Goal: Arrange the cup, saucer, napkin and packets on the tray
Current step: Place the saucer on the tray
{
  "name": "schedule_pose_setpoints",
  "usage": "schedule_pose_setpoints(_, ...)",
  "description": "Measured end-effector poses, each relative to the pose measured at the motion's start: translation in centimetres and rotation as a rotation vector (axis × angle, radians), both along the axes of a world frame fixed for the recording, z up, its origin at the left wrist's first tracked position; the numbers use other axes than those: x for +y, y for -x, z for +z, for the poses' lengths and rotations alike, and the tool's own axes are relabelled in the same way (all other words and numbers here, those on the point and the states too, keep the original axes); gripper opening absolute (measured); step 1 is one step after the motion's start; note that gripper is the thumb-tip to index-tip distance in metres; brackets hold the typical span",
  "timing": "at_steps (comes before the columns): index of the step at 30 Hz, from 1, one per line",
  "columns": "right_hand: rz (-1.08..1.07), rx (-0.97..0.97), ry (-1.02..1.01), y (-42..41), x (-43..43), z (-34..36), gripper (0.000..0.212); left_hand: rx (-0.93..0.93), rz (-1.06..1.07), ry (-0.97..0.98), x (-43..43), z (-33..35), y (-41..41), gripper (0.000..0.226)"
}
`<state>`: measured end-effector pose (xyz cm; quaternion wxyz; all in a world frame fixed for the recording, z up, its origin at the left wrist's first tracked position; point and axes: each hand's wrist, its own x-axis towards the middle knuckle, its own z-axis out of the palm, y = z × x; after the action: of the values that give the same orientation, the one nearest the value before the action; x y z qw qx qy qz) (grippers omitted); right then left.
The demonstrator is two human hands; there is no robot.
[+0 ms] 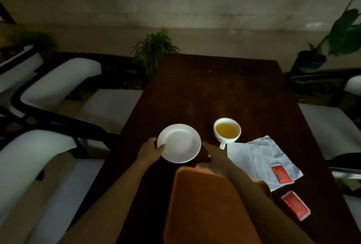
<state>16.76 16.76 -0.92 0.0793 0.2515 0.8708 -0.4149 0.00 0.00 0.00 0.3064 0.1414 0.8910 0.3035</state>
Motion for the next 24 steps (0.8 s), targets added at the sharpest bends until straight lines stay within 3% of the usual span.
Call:
schedule_pose_setpoints(6,-0.150,-0.067,0.027,3.5,-0.4,-2.8,0.089,-0.126,0.020,-0.013,0.8,-2.3,3.2,0.067)
schedule_pose_setpoints(11,-0.278,-0.044,-0.011,5.9,-0.4,-4.6,0.076,-0.101,-0.027,-0.050,1.9,-4.2,4.9,0.068)
schedule_pose_setpoints(16,-0.318,-0.058,-0.035,7.7,-0.1,-5.2,0.074,-0.002,-0.110,-0.035,2.8,-5.1,6.3,0.066)
schedule_pose_setpoints(24,-0.341,-0.049,0.026,8.2,0.5,-4.9,0.069,-0.097,-0.054,-0.113,2.6,-5.4,6.9,0.067)
